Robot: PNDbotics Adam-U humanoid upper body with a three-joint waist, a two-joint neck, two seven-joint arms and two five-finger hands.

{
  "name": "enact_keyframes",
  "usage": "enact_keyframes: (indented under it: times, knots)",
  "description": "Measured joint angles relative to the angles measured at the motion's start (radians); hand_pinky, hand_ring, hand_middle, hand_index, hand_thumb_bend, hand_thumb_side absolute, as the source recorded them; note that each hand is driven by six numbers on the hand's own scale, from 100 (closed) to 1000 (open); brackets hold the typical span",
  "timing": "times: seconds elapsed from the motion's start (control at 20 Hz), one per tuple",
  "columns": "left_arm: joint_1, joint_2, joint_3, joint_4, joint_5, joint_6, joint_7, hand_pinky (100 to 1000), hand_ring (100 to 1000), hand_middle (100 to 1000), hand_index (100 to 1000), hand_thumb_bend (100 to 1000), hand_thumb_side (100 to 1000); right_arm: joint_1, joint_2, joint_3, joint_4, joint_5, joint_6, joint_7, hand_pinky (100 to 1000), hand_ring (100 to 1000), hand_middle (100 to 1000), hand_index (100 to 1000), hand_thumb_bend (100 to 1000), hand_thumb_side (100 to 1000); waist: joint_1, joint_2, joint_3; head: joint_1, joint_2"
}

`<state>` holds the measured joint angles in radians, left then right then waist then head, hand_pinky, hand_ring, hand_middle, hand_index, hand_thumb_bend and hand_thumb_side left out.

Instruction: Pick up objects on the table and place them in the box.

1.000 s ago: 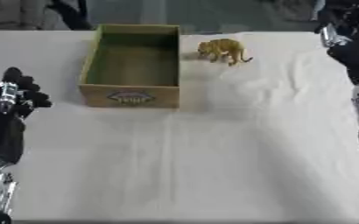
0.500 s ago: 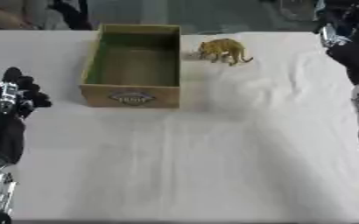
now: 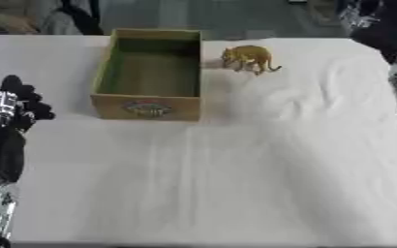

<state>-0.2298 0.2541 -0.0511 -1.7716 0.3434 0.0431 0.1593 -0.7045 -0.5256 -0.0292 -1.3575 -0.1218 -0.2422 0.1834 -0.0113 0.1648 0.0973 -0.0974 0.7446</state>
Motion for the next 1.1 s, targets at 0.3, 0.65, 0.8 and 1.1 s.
enact_keyframes:
  times: [0.3,0.65,0.8,1.1]
  knots:
    - [0.009,0.000,-0.006,0.000,0.000,0.004,-0.005,545,514,498,599,264,521,-0.158,-0.017,0.034,0.222,0.176,-0.080,0.163,675,839,815,877,294,100,0.000,-0.018,0.017,-0.011,0.008]
    - [0.010,0.000,-0.014,0.001,0.000,0.006,-0.015,545,513,498,599,263,519,-0.304,0.031,0.047,0.439,0.436,-0.158,0.247,709,873,845,890,370,134,0.000,-0.024,0.040,-0.025,0.011]
    - [0.010,0.000,-0.018,0.001,0.000,0.008,-0.017,545,513,497,598,263,517,-0.340,0.057,0.042,0.515,0.555,-0.179,0.243,737,895,861,896,417,189,0.000,-0.024,0.055,-0.030,0.011]
    - [0.000,0.000,-0.025,0.000,0.001,0.010,-0.026,545,513,497,598,262,516,-0.382,0.094,0.017,0.642,0.797,-0.189,0.168,815,913,867,897,442,261,-0.003,-0.013,0.096,-0.046,0.010]
